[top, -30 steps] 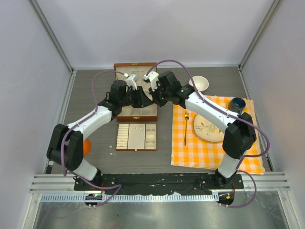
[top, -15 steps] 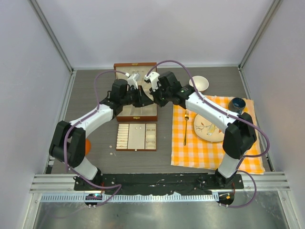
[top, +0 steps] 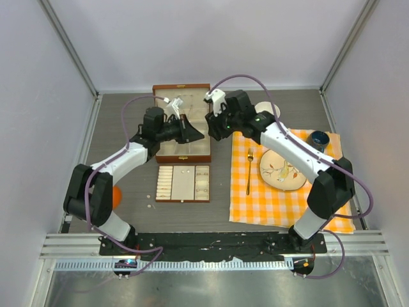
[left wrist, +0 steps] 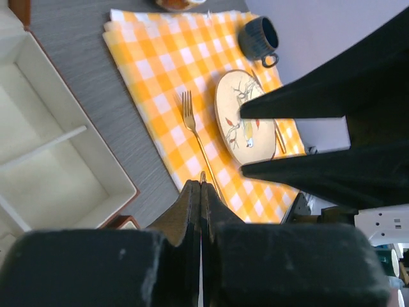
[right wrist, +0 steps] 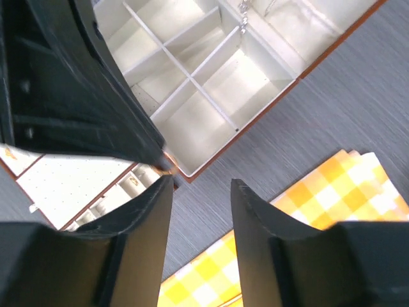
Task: Organize the mixed jewelry
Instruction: Pick up the jewelry from the center of the board.
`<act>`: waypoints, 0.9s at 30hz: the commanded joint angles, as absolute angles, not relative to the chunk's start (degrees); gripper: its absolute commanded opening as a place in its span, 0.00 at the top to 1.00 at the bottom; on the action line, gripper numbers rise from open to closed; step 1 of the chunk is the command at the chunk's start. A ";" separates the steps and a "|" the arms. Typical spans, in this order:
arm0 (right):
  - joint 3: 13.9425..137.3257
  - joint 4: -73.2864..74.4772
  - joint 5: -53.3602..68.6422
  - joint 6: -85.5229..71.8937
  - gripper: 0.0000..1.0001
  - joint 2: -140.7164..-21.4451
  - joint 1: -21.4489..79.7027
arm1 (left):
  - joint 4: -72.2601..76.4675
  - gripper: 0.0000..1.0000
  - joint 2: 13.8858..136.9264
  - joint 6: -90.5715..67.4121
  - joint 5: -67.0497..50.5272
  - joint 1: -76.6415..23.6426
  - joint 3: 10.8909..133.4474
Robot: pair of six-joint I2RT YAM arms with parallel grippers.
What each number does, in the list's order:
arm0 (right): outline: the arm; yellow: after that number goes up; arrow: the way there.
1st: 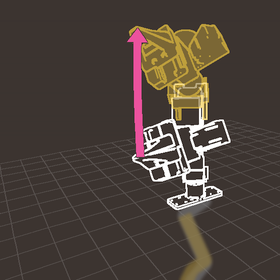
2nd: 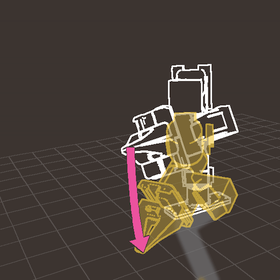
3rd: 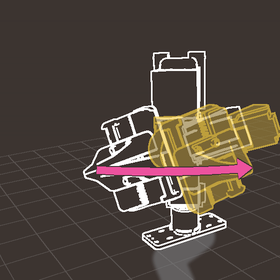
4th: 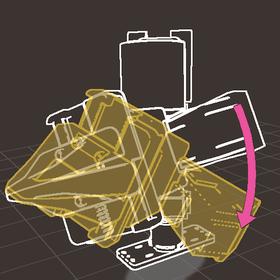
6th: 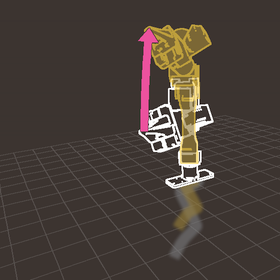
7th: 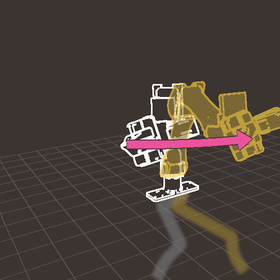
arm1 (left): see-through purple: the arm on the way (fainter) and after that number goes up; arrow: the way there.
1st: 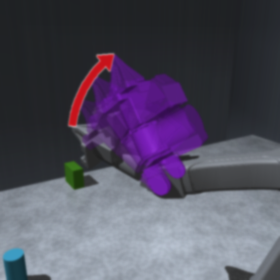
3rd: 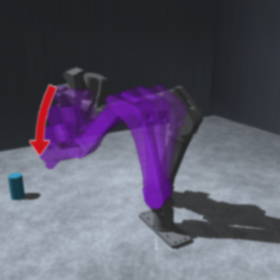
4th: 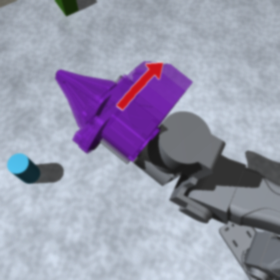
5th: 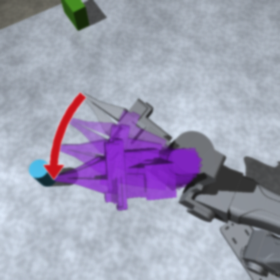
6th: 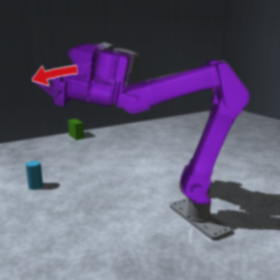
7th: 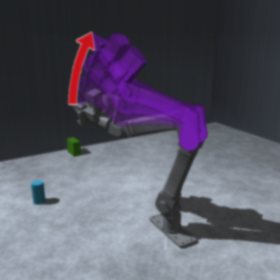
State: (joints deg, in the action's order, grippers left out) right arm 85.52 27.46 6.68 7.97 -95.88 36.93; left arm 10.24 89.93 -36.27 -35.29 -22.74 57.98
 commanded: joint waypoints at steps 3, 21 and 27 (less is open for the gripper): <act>84.38 24.52 28.19 3.61 0.48 -89.03 28.31 | 27.57 1.00 86.49 -44.38 -47.63 -16.96 55.02; 86.48 22.85 47.55 1.41 0.48 -93.51 27.77 | 40.08 1.00 83.58 -52.12 -54.40 -16.88 51.07; 87.36 22.59 49.04 1.06 0.52 -94.04 27.86 | 40.17 1.00 83.50 -52.03 -54.49 -16.96 50.36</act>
State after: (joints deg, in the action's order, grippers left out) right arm 84.12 25.28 46.17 1.96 -94.30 27.99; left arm 36.88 85.30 -51.72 -53.19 -16.82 50.98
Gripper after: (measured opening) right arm 0.487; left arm 0.013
